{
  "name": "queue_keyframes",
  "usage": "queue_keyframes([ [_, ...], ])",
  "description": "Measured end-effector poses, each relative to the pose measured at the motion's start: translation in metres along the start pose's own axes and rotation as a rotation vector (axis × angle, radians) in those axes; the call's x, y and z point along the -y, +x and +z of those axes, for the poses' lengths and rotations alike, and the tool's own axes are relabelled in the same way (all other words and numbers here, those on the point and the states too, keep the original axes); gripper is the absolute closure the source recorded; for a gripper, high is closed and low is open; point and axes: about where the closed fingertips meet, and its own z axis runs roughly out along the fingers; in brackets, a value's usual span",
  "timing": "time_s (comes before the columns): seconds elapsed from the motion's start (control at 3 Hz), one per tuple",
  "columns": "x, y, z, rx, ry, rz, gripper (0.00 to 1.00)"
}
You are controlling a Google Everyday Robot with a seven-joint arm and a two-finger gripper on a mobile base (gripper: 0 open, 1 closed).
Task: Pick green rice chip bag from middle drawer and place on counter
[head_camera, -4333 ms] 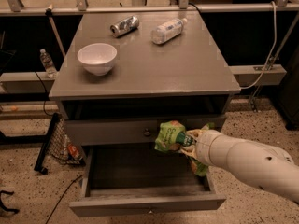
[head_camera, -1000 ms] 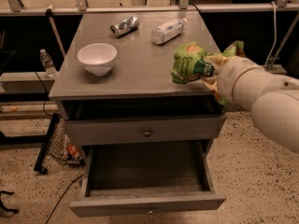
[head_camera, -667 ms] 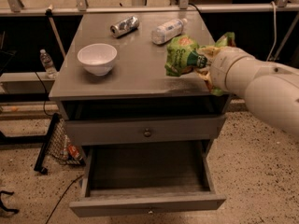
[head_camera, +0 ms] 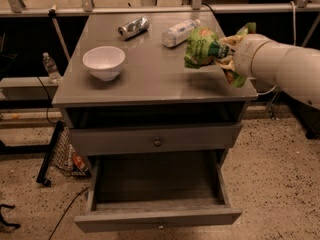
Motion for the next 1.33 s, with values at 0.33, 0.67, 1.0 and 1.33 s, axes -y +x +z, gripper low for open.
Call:
queue_keyframes([
  [0.33, 0.005, 0.012, 0.028, 0.049, -0.035, 0.016, 1.0],
  [0.67, 0.003, 0.013, 0.047, 0.092, -0.063, 0.023, 1.0],
  [1.0, -0.004, 0.003, 0.067, 0.15, -0.097, 0.028, 1.0],
  [1.33, -0.004, 0.002, 0.068, 0.154, -0.099, 0.028, 0.84],
])
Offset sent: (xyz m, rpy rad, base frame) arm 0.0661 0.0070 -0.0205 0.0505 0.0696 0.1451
